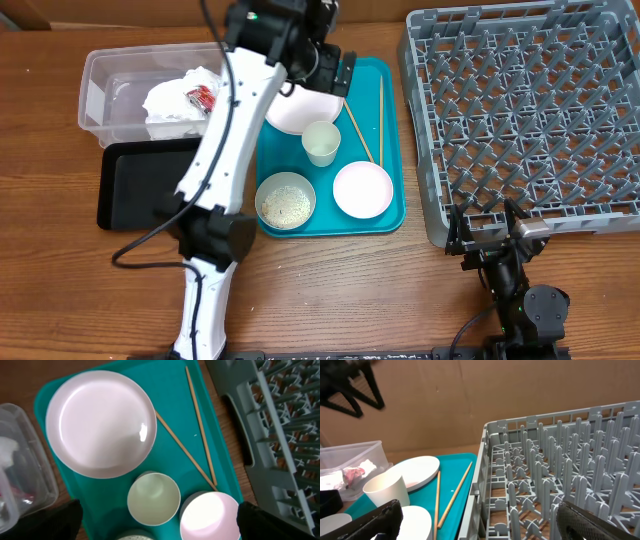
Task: Sort waste into correct bins and load items into the dishwasher
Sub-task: 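Lower the left gripper to the rice bowl and grasp its rim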
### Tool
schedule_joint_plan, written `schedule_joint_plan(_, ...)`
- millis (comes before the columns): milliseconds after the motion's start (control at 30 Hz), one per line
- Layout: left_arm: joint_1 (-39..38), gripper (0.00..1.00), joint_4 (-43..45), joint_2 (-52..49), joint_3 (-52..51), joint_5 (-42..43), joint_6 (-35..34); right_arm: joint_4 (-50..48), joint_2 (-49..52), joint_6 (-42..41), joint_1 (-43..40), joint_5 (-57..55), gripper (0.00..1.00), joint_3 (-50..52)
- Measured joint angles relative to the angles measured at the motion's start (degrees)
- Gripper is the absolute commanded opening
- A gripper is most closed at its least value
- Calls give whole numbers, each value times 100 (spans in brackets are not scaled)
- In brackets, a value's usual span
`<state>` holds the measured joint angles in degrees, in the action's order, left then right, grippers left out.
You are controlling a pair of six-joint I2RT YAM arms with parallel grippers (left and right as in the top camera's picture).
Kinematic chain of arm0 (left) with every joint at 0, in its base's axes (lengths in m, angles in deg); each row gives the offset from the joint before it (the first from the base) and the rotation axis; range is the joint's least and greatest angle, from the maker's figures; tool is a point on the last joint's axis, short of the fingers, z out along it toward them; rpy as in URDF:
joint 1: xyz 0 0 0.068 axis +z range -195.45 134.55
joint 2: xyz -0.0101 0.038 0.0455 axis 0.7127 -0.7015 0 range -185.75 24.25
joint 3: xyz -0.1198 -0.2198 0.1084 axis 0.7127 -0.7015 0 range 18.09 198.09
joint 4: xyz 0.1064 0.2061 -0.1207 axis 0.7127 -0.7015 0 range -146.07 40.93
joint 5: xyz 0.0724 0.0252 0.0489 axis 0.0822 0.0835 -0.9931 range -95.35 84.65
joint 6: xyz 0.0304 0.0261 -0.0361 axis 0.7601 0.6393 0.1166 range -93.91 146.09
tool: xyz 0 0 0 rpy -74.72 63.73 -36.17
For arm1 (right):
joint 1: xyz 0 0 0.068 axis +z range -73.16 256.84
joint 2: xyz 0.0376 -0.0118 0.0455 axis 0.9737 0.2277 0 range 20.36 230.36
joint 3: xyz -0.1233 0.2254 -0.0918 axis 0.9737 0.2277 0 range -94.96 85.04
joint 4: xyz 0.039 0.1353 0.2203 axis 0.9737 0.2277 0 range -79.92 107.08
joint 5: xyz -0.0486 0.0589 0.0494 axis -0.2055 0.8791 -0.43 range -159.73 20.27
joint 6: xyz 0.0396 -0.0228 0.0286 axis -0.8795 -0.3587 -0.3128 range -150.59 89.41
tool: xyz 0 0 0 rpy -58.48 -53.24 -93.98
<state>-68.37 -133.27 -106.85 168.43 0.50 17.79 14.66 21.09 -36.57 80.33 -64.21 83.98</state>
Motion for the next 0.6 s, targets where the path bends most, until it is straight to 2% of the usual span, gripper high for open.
schedule_joint_plan(167,-37,98,-59,-400,0,114,63,0,0,0,0,2,100,0)
schedule_joint_plan(333,-37,92,-433,-531,-2,160,144,0,0,0,-2,2,100,0)
schedule_joint_plan(500,-39,93,-1217,-531,-2,170,120,-2,0,0,0,2,100,0)
schedule_joint_plan(600,-63,96,-1246,-520,-2,173,48,0,0,2,0,0,100,0)
